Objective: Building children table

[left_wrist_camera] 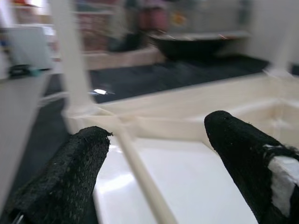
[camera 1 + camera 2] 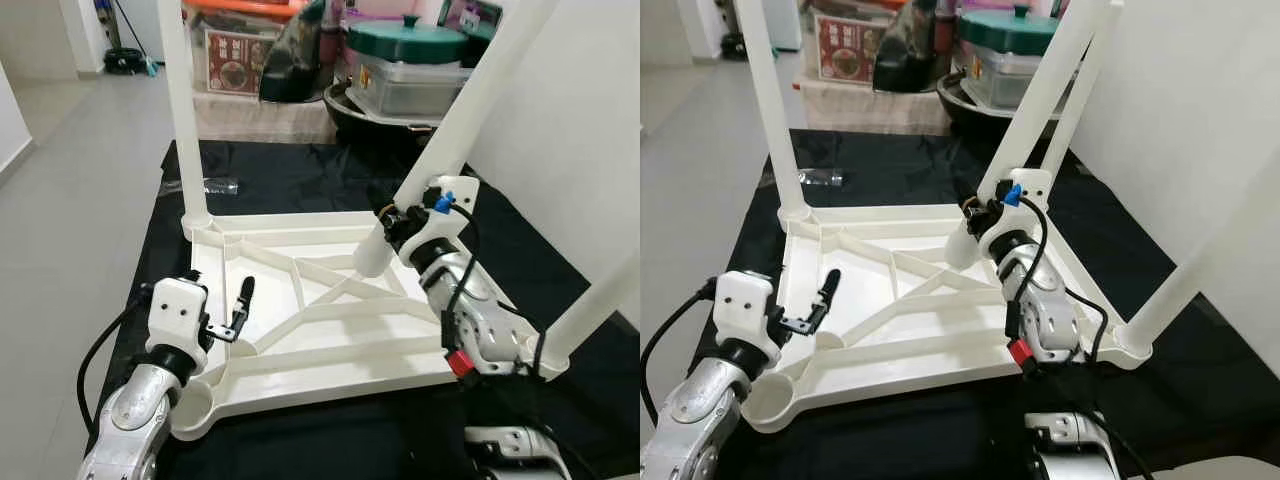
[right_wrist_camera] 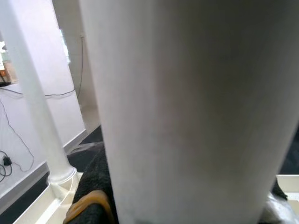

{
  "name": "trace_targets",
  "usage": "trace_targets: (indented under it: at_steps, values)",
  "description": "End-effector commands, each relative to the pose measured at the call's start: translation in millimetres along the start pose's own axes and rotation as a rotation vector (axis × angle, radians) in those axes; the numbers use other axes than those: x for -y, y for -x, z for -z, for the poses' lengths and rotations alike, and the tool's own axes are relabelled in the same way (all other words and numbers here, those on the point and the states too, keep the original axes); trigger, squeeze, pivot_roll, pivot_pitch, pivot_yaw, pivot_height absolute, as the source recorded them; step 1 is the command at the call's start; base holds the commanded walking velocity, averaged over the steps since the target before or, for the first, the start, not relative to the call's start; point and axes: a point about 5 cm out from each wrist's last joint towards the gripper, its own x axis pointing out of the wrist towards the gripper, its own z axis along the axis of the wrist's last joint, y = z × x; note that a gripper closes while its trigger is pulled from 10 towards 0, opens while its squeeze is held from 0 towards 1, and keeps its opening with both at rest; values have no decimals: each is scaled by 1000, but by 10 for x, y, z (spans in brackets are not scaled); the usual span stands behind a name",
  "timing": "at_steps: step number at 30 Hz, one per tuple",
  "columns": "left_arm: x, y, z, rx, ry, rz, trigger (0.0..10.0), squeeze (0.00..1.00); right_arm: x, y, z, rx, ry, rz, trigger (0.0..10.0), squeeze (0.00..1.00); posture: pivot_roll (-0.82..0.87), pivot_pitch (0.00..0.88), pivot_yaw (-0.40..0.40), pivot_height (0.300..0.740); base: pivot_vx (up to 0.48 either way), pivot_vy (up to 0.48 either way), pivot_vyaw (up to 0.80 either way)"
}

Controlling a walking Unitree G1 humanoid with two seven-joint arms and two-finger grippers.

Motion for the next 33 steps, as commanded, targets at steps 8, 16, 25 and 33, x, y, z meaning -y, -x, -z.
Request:
trace_targets:
  at_steps: [8,16,25,33]
  values:
    - [-12,249,57,-61,-108,-81,10000,0,26,442,120,-51,171,-85,10000,0,117,0,-154,740,0,0,0]
    - [33,300,79,-82,-163,-43,10000,0,18,635,220,-135,279,-61,10000,0,113,0,-153,740,0,0,0]
    - [140,340,81,-80,-153,-9,10000,0,-37,739,284,-111,233,-4,10000,0,118,0,-149,740,0,0,0]
    - [131,340,63,-72,-161,-6,10000,0,-50,627,238,-76,188,17,10000,0,127,0,-147,740,0,303,0]
